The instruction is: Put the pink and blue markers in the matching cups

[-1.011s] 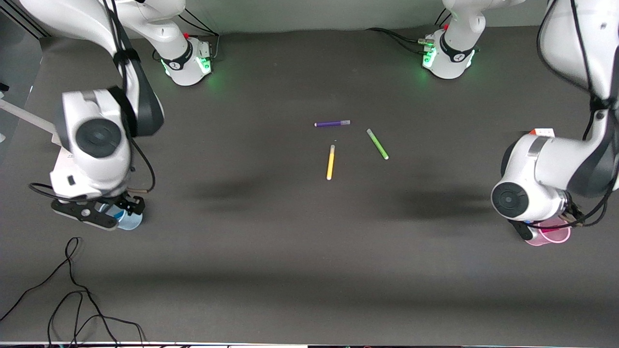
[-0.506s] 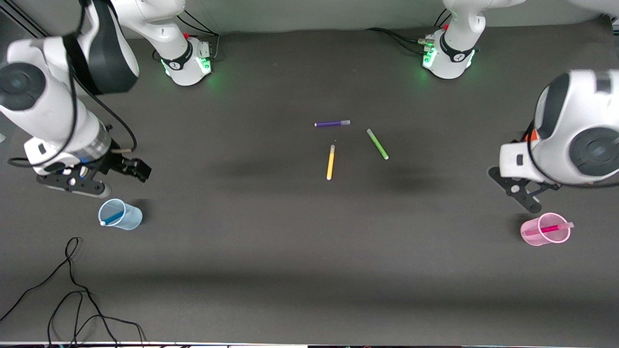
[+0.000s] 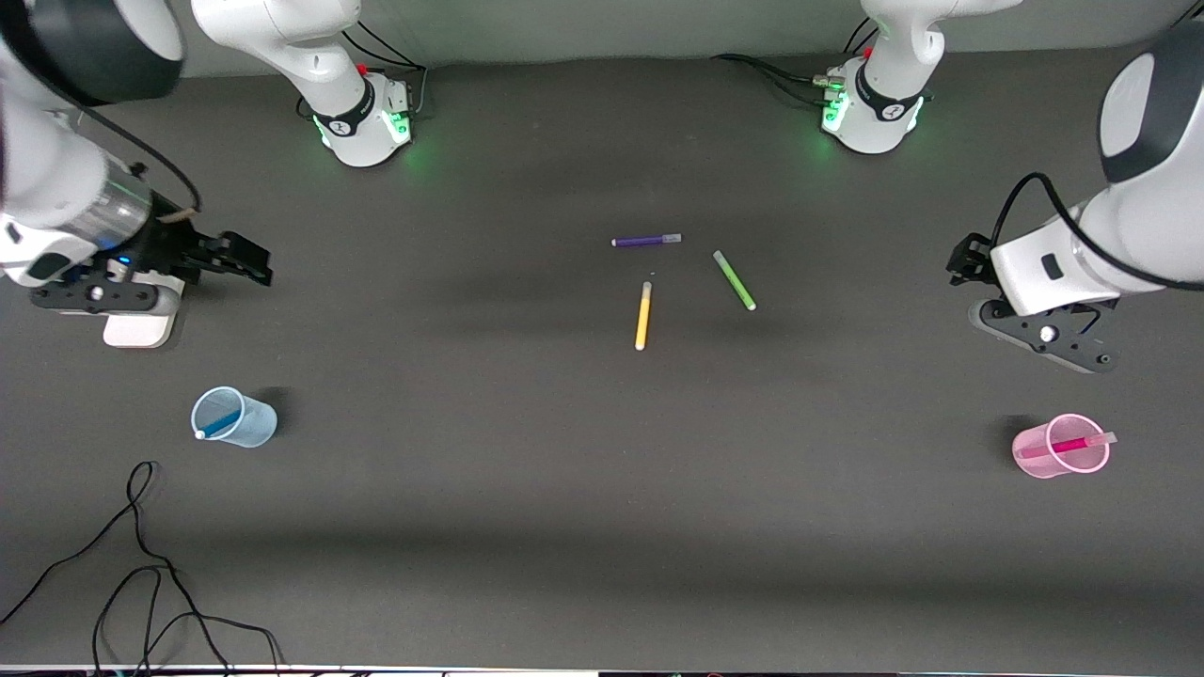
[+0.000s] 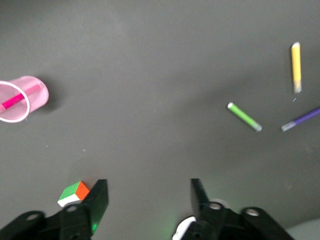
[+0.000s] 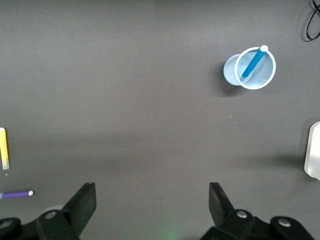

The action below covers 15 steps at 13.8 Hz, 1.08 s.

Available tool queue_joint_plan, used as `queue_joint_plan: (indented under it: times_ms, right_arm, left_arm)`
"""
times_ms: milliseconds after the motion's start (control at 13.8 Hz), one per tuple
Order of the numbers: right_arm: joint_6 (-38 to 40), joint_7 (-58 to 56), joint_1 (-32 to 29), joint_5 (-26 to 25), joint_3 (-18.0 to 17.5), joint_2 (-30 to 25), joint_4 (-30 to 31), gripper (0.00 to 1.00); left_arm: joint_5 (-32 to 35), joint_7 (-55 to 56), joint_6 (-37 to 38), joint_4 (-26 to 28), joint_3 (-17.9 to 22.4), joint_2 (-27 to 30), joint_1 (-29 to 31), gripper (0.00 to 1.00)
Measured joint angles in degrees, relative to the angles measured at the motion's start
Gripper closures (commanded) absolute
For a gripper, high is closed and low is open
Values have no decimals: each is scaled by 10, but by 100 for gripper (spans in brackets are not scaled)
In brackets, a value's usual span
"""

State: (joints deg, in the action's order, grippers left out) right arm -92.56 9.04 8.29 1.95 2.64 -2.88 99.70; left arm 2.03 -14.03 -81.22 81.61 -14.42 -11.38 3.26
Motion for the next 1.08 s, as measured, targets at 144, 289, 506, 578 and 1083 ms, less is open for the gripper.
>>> queue_joint_plan:
  times_ms: [144,289,506,578,1083]
  right_arm:
    - [3,-10,-1,2,7,-11,-1,0]
    - [2,-10,0,2,6,-17,-9,0]
    - [2,-10,0,0,6,-16,-22,0]
    - [2,-10,0,-1,6,-15,-22,0]
    - [1,-10,-6,-3,8,-6,-22,0]
  left_arm:
    - [2,6,-18,-14,-5,0,-10,0]
    - [4,12,-25,-15,-8,-1,-24,0]
    - [5,68,-25,-15,-9,-2,-49,0]
    - [5,95,-24,-15,-10,-3,-59,0]
    - [5,131,-74,36,16,30,-77,0]
